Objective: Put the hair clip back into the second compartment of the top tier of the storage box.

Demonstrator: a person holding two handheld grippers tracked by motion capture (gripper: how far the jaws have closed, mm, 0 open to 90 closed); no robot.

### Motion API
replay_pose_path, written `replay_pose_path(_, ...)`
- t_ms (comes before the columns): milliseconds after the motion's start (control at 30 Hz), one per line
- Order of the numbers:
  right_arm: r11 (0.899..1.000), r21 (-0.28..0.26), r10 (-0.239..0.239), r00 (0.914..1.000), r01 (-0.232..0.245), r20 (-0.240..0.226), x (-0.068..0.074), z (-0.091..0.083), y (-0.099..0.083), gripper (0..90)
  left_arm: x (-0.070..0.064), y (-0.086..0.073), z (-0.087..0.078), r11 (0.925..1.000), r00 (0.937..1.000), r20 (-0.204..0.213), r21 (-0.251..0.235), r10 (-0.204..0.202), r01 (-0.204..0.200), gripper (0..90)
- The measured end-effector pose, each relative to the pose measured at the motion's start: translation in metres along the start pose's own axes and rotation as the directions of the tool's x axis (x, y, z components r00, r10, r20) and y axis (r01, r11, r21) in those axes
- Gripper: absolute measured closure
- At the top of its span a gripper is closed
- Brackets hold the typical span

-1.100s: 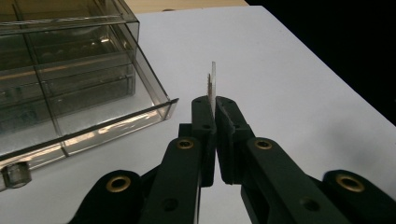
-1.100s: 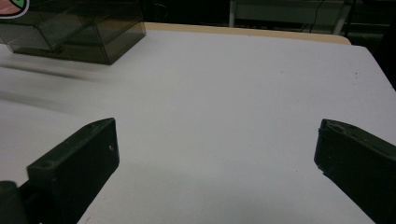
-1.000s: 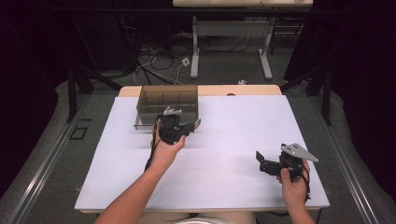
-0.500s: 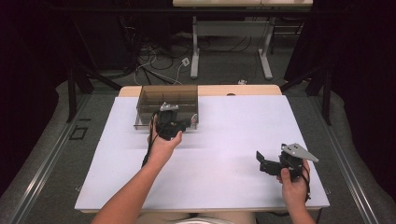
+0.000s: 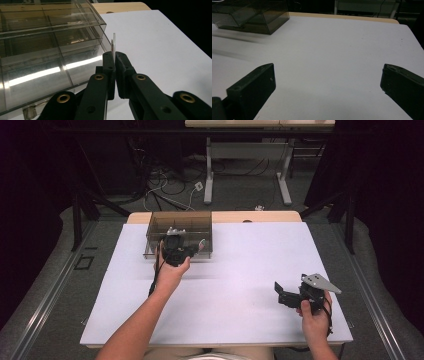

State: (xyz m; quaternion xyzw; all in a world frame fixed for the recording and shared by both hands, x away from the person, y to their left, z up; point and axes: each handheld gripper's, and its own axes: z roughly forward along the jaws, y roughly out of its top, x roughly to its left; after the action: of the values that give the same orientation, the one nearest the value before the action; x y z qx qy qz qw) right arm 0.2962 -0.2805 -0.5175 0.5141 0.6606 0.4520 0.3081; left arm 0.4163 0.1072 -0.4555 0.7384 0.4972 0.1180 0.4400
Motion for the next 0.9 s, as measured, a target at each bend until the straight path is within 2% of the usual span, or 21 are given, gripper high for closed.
replay_pose_path(500,1.000,0.002,-0.005,1.0000,0.005,0.004,0.000,0.000,0.000,0.0,0.022,0.002,-0.009,0.9990,0.9980,-0.046,-0.014,-0.043,0.042,87.1)
replay_pose_path(900,1.000,-0.005,0.000,1.0000,0.000,-0.001,0.001,0.001,0.000,0.0,0.039,0.001,-0.013,0.9986,0.9949,-0.086,-0.006,-0.053,0.053,87.1)
